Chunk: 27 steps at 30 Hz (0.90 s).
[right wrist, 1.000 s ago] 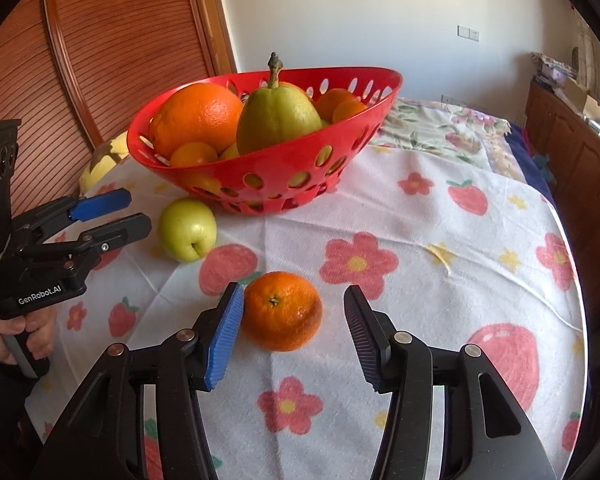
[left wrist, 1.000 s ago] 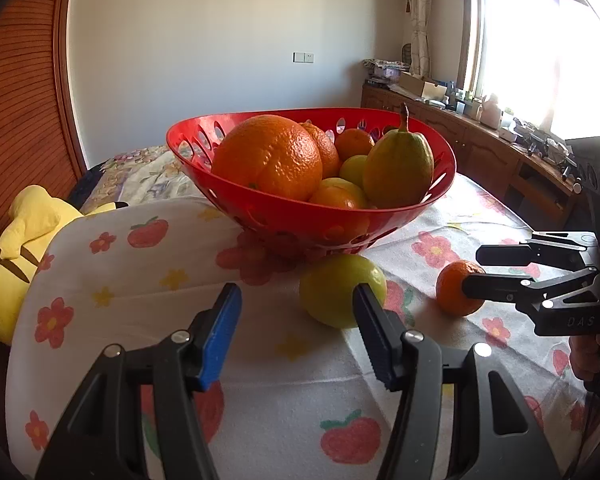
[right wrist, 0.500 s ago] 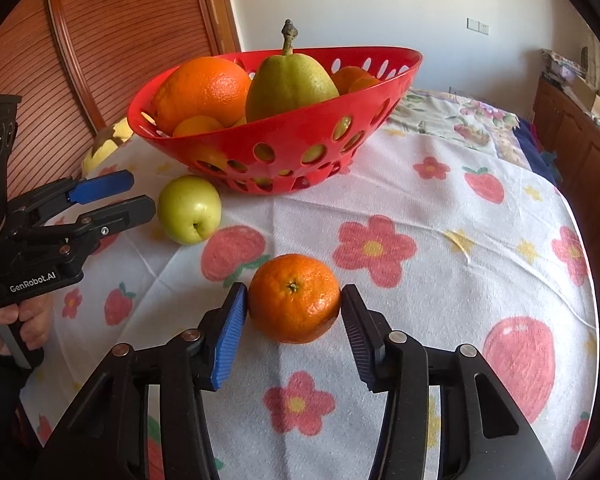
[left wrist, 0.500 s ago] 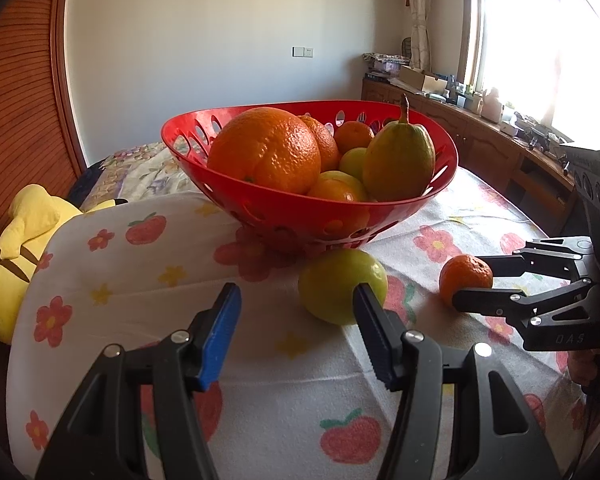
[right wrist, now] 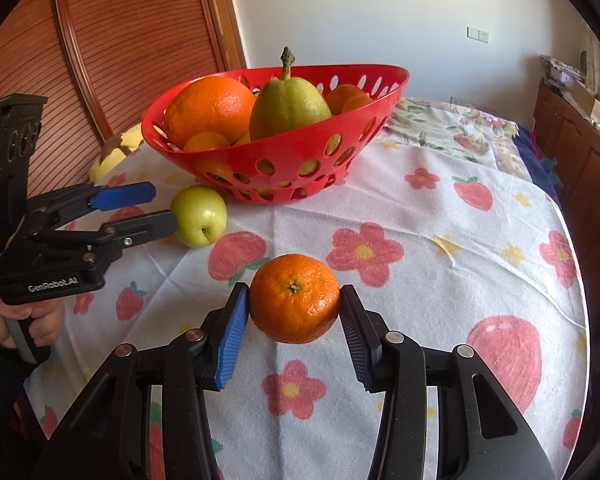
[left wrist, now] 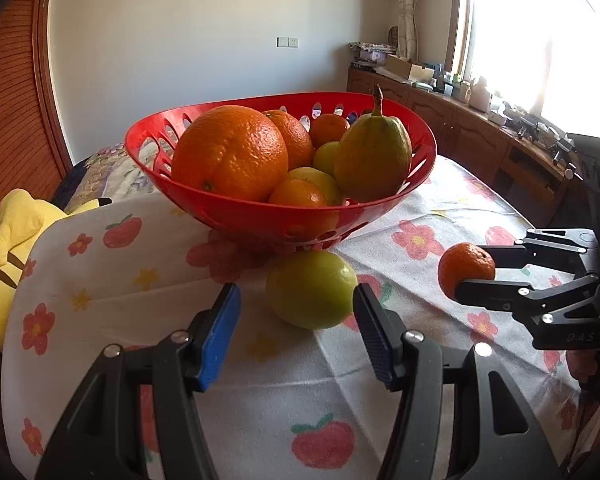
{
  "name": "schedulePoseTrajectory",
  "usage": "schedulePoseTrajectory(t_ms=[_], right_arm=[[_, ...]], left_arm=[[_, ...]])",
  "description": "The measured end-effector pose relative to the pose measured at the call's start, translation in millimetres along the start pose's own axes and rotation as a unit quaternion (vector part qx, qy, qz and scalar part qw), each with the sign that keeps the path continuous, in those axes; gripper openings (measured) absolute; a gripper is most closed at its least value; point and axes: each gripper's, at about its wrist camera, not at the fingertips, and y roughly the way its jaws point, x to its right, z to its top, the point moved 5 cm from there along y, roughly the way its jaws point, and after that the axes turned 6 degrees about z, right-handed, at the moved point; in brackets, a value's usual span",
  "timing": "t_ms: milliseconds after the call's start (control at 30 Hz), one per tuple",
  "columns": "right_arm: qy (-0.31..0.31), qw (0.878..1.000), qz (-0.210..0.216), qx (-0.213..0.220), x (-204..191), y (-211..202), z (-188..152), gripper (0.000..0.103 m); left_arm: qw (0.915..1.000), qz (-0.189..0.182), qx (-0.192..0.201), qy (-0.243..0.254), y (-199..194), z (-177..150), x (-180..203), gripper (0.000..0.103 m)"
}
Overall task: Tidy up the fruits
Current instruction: 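Grasp the mandarin with the right gripper while the left gripper grasps the yellow-green citrus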
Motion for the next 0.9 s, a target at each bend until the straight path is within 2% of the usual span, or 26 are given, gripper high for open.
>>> schedulePoseTrajectory(t_ms=[533,900], right_arm=[[0.004,1.0,0.002,0.004,8,-4,-1,0.046],[0.005,1.0,-0.001,0.005,7,-5,-1,0.046]], left_arm=[[0.999,-0.023,-0.04,0.001,25,10,14,0.06],[0.9987,-0.032,-0.039,0.002,26,4,13,0.056]])
